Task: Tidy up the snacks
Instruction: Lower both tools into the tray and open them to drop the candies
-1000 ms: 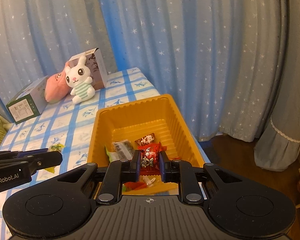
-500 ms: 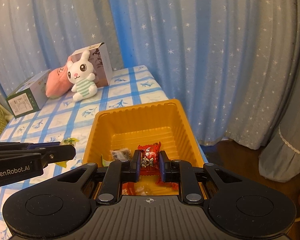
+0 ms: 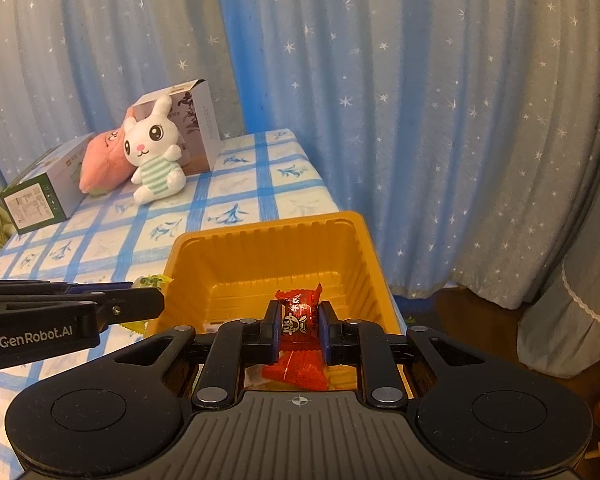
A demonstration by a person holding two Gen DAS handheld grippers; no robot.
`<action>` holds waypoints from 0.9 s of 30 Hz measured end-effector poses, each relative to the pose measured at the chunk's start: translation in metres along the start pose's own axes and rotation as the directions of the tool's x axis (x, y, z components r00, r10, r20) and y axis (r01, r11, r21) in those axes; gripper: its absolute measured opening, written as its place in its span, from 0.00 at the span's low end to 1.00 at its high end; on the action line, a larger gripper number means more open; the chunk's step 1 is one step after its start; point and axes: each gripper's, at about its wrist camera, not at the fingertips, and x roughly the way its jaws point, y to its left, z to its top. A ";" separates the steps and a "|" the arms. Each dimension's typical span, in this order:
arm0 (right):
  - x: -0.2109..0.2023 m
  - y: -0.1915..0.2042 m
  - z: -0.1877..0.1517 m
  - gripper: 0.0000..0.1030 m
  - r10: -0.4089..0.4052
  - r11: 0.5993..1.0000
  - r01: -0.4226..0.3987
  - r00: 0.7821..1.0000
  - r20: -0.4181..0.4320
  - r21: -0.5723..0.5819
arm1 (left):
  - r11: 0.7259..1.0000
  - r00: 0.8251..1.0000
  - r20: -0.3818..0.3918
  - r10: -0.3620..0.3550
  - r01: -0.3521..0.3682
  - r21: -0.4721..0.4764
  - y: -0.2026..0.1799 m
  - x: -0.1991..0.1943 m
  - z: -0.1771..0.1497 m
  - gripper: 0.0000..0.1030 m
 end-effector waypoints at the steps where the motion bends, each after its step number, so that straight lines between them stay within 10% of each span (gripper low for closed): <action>1: 0.001 -0.001 0.001 0.19 -0.001 1.000 0.001 1.000 0.001 0.001 | 1.000 1.000 -0.001 -0.001 0.001 0.000 0.001 0.003 0.001 0.19; 27: 0.000 0.004 0.005 0.19 0.036 0.999 -0.036 0.999 -0.002 0.010 | 0.992 0.993 -0.002 0.120 -0.120 0.027 0.021 -0.010 -0.018 0.55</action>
